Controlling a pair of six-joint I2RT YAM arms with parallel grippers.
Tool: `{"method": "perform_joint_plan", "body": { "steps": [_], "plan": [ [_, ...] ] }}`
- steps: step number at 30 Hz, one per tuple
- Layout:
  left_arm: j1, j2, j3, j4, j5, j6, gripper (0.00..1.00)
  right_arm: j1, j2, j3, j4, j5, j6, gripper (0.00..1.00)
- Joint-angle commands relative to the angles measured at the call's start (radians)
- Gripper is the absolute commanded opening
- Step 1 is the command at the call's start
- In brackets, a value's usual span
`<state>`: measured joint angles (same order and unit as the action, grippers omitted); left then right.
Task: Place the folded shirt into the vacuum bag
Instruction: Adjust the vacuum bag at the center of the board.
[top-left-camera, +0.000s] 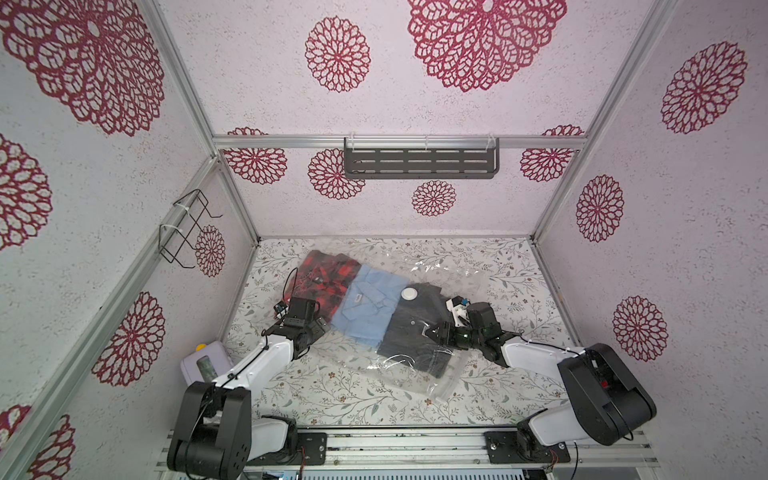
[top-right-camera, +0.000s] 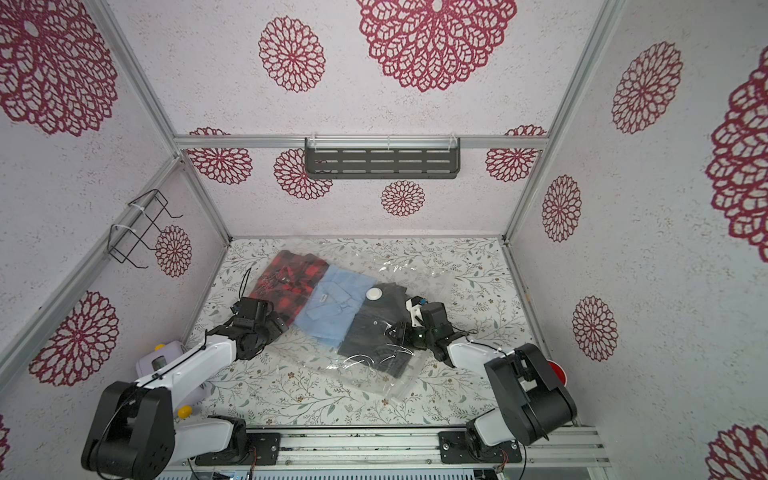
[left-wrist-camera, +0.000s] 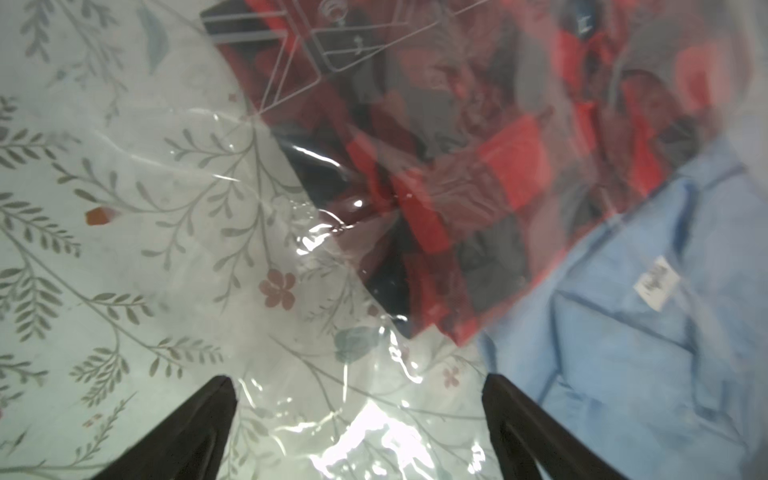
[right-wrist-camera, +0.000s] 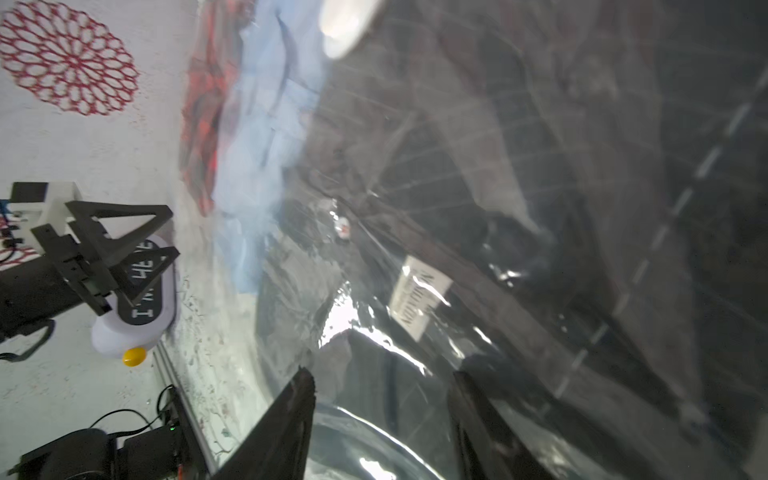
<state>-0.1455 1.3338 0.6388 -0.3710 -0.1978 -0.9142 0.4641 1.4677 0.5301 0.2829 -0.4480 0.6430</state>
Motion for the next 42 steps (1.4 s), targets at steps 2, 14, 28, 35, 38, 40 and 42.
{"method": "perform_joint_plan", "body": {
  "steps": [2, 14, 28, 35, 38, 40, 42],
  "plan": [
    [0.066, 0.178, 0.087, 0.107, 0.095, 0.018, 0.98, 0.031, 0.009, -0.075, 0.011, 0.048, -0.034, 0.53],
    [0.083, 0.660, 0.566, 0.131, 0.273, 0.124, 0.99, 0.253, -0.144, -0.156, 0.043, 0.108, 0.088, 0.51],
    [0.072, 0.381, 0.489, 0.045, 0.216, 0.200, 1.00, 0.381, -0.163, 0.024, 0.025, 0.086, 0.069, 0.51],
    [-0.062, 0.123, 0.264, 0.001, 0.180, 0.153, 1.00, 0.570, -0.296, -0.036, -0.117, 0.144, 0.001, 0.52],
    [-0.142, 0.066, 0.184, 0.042, 0.189, 0.110, 0.99, 0.685, -0.316, -0.035, -0.108, 0.155, -0.029, 0.52],
    [-0.163, 0.070, 0.157, 0.078, 0.216, 0.100, 0.99, 0.748, -0.303, -0.033, -0.083, 0.181, -0.073, 0.51],
    [-0.167, 0.101, 0.158, 0.081, 0.209, 0.111, 0.99, 0.805, -0.266, -0.003, -0.116, 0.227, -0.124, 0.49]
  ]
}}
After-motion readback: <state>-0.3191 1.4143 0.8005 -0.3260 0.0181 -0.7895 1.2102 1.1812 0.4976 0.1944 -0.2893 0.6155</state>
